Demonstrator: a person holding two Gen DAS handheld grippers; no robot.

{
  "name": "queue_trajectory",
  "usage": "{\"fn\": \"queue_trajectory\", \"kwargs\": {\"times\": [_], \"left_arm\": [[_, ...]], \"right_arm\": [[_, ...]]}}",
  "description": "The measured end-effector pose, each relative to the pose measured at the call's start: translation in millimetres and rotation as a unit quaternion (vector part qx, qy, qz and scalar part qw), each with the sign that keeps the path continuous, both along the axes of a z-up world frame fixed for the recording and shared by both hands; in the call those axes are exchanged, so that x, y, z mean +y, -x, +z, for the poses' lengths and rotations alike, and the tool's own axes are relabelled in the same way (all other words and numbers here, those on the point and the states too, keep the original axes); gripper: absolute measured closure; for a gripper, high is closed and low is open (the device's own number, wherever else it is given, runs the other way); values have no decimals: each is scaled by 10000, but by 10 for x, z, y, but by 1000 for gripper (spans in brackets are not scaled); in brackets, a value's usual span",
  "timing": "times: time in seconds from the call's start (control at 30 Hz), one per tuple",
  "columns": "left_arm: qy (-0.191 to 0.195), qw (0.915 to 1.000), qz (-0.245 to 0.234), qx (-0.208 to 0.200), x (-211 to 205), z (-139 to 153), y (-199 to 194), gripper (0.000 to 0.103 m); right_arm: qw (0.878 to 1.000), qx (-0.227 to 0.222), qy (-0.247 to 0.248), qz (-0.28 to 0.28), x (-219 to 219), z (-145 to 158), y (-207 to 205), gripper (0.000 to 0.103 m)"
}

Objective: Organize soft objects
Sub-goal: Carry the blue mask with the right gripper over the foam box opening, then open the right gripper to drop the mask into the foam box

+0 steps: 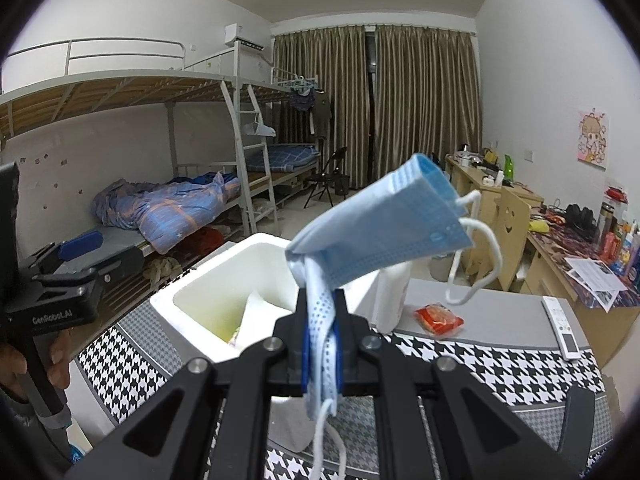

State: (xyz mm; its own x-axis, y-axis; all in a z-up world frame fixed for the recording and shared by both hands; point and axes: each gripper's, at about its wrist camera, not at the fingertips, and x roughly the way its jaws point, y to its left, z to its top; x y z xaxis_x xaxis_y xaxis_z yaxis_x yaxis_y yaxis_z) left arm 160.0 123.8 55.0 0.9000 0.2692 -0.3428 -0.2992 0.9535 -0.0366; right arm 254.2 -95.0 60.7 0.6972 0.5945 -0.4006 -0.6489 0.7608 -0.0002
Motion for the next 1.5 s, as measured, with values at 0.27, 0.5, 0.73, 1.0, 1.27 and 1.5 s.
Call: {"fn": "queue_trajectory", "kwargs": {"times": [0.27,0.5,0.73,1.0,1.27,1.5], "left_arm": [[-23,10000,80,10,78,-60,91,1],[12,9997,218,51,147,-114,153,1],[-2,9995,322,44,157,-153,227,1],[46,9992,388,37,192,-198,280,1],[171,9980,605,21,315,-254,355,1],[244,9968,764,0,415,-299,373,1]], "right_arm": [[9998,54,51,161,106,11,-34,91],[9993,126,100,331,255,48,-76,91],[9985,125,213,493,389,50,-56,91],[9976,251,331,549,511,22,-124,91],[9962,375,508,599,698,13,-225,91],[9945,498,723,565,827,-61,-326,90]]}}
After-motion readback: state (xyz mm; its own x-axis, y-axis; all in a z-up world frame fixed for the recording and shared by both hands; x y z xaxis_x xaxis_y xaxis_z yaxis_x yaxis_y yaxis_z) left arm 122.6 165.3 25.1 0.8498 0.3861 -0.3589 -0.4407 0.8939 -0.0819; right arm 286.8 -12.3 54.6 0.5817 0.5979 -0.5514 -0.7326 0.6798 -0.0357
